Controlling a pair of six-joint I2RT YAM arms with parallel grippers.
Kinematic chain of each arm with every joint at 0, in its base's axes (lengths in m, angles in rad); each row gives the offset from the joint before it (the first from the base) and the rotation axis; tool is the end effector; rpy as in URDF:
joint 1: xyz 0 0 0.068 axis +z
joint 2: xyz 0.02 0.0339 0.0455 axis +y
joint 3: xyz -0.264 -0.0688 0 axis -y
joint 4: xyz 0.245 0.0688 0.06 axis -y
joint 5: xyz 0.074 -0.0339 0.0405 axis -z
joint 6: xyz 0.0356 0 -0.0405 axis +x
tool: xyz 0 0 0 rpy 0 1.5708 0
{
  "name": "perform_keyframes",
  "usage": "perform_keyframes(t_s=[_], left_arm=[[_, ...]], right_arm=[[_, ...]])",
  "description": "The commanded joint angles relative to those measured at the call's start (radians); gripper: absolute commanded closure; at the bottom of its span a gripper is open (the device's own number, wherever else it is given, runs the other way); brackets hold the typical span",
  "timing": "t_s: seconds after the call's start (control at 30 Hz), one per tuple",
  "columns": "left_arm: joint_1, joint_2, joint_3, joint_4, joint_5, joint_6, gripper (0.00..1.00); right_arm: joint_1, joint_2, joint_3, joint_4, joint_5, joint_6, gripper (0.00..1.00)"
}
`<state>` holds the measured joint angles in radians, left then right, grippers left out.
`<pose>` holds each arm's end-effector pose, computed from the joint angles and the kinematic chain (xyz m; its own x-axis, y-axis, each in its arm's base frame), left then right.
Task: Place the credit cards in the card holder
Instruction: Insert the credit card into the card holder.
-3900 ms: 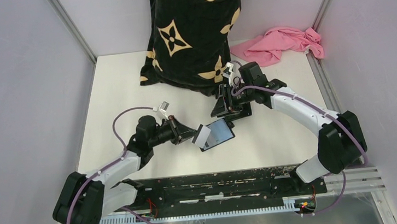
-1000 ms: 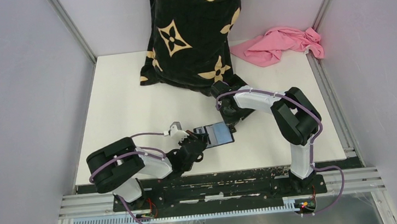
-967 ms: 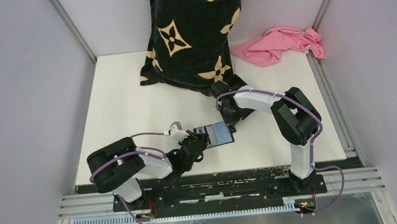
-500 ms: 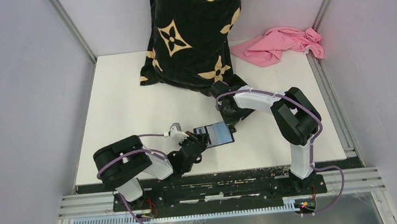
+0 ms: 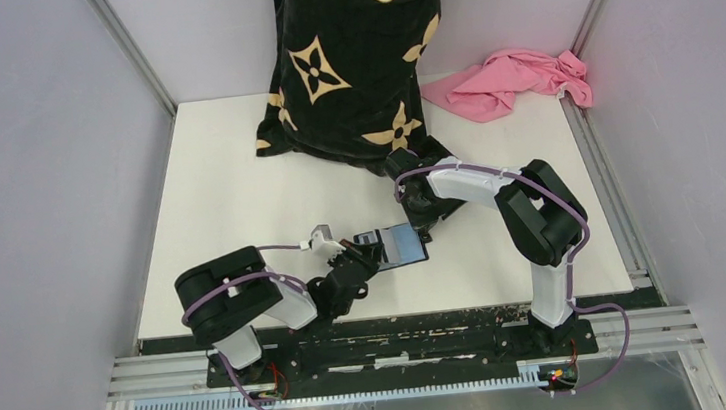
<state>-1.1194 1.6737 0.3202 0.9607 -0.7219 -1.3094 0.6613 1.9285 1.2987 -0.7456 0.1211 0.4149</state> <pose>0.1309 -0.2161 0.1112 -0.4383 -0.7579 -0.4831 -0.0556 0.5593 -0.8271 0.2923 0.2220 0.1577 -0.9468 -0.2297 -0.2254 -0.2289 0.9730 -0.0302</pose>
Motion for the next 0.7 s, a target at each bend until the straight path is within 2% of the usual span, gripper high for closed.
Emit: perform_keyframes(t_s=[0.0, 0.67], left_arm=[[-0.004, 0.019, 0.000, 0.046, -0.007, 0.055, 0.97], [-0.003, 0.041, -0.011, 0.060, -0.002, 0.059, 0.97]], right_arm=[[0.010, 0.032, -0.015, 0.006, 0.009, 0.009, 0.99], [0.011, 0.046, -0.009, 0.000, 0.009, 0.006, 0.98]])
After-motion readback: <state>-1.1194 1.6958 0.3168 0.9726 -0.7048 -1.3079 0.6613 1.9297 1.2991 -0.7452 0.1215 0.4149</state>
